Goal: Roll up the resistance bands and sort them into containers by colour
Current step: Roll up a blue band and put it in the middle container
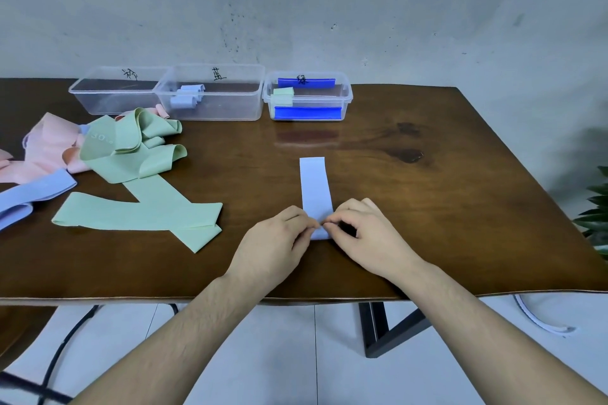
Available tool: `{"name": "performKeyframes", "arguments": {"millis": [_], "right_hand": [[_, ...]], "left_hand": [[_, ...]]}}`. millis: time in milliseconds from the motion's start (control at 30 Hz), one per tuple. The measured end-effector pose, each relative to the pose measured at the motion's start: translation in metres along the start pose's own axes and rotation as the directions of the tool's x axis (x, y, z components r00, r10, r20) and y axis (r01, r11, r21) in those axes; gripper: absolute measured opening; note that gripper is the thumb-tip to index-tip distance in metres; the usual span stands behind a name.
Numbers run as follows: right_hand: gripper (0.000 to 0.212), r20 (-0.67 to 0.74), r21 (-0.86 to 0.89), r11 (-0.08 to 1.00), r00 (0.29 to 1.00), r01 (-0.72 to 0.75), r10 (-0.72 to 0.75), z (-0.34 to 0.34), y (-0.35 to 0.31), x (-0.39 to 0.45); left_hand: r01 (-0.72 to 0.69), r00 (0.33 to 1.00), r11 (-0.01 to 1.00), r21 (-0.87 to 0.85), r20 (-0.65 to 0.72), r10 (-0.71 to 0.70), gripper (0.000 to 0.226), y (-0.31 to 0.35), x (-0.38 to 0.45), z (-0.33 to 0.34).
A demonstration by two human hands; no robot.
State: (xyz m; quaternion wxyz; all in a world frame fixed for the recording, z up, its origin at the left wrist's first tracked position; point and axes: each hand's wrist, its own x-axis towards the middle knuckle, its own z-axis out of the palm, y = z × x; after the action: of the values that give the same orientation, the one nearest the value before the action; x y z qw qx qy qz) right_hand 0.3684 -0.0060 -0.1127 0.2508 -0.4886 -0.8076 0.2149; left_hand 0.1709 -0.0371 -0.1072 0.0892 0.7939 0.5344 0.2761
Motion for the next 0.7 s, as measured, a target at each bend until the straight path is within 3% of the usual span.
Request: {"name": "performKeyframes", "arguments": {"millis": [133,300,467,700], "right_hand": [[0.017,-0.055,-0.062,0.997,0.998,0.038,-0.041,0.000,-0.001,-0.002],[0.019,-0.024,-0.128,0.986,0.994,0.103,-0.107,-0.003,0.004,-0.004],[0.020,-0.013,-0.134,0.983,0.991,0.128,-0.131,-0.005,0.006,0.001],[0.030,-0.002,-0.130,0.985,0.993,0.116,-0.117,-0.007,0.010,0.006]], "left_hand": [[0.024,1.000,1.000,0.016,-0.002,-0.024,0.018,-0.003,0.008,0.000],[0.059,0.998,0.998,-0.006,0.028,-0.059,0.022,-0.007,0.011,0.002],[-0.001,1.000,1.000,-0.023,-0.006,0.001,0.018,-0.007,0.009,0.003],[-0.015,0.998,0.999,0.038,0.062,0.013,0.027,-0.011,0.008,0.004]]}}
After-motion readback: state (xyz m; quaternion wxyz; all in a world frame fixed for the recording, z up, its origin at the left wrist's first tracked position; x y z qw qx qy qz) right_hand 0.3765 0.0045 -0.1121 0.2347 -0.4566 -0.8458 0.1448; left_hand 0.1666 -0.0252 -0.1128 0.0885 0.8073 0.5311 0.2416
